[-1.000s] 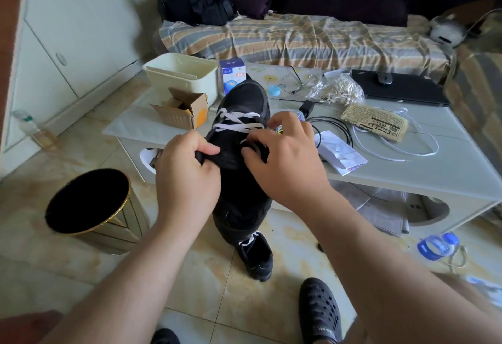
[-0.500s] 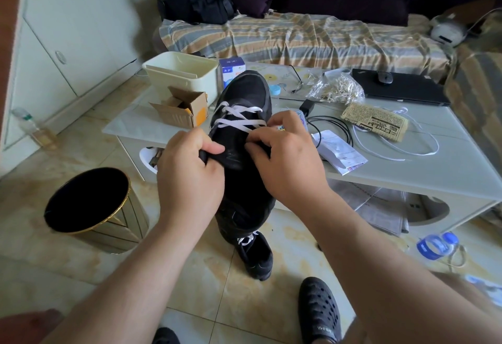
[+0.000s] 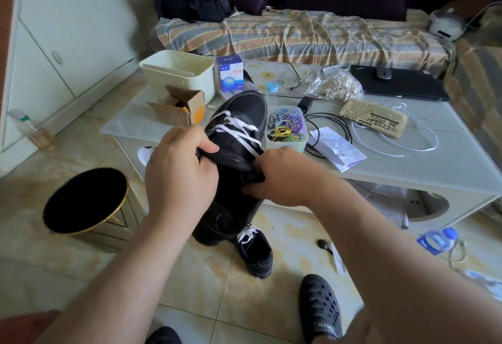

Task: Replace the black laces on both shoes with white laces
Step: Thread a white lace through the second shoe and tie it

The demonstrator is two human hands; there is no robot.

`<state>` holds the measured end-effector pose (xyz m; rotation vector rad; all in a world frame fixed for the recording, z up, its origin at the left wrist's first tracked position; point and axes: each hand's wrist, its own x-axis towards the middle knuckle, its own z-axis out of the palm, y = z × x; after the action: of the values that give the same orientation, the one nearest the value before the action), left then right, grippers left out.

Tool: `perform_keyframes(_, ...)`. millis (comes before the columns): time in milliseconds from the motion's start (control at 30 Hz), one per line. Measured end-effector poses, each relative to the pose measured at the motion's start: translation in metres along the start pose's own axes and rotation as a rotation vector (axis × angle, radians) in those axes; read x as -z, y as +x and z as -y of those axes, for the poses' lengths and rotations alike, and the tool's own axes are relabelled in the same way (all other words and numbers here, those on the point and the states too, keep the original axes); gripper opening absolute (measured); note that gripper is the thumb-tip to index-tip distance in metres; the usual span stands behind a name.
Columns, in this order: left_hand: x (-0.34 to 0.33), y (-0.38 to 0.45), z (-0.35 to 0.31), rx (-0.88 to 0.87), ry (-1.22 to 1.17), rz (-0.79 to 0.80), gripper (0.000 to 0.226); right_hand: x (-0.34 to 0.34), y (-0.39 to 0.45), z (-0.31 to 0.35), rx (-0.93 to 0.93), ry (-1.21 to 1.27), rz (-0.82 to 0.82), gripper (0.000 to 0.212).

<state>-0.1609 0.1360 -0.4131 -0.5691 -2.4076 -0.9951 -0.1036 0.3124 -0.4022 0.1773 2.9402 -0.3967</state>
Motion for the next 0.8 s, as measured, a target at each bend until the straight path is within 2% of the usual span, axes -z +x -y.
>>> perform_keyframes(100, 0.001, 0.003, 0.007, 0.016, -0.028, -0.001, 0.043, 0.002, -0.007, 0.001, 0.054, 0.097, 0.096, 0.031)
perform_keyframes(233, -0.001, 0.004, 0.005, 0.039, -0.017, 0.002, 0.041, -0.011, -0.002, 0.008, 0.103, 0.134, 0.021, 0.018)
perform_keyframes(400, 0.002, 0.012, 0.019, 0.075, 0.007, 0.012, 0.040, 0.001, -0.014, -0.019, 0.230, 0.815, 0.216, 0.006)
perform_keyframes(433, 0.002, 0.014, 0.022, 0.091, 0.004, 0.013, 0.039, 0.003, -0.016, -0.023, 0.228, 0.972, 0.184, 0.005)
perform_keyframes(500, 0.001, 0.016, 0.027, 0.118, 0.002, 0.013, 0.038, 0.006, -0.013, -0.029, 0.118, 1.265, -0.010, 0.017)
perform_keyframes(567, 0.000, 0.016, 0.029, 0.137, 0.010, 0.026, 0.037, 0.009, -0.008, -0.033, 0.040, 1.399, -0.244, 0.028)
perform_keyframes(600, -0.001, 0.015, 0.028, 0.146, 0.016, 0.036, 0.037, 0.009, -0.005, -0.032, 0.040, 1.419, -0.304, 0.032)
perform_keyframes(733, -0.005, 0.009, 0.025, 0.143, 0.014, 0.088, 0.039, 0.006, -0.004, -0.015, 0.007, 1.377, -0.291, 0.020)
perform_keyframes(800, -0.007, 0.006, 0.022, 0.146, 0.005, 0.121, 0.039, 0.004, -0.005, -0.009, -0.059, 1.335, -0.275, 0.023)
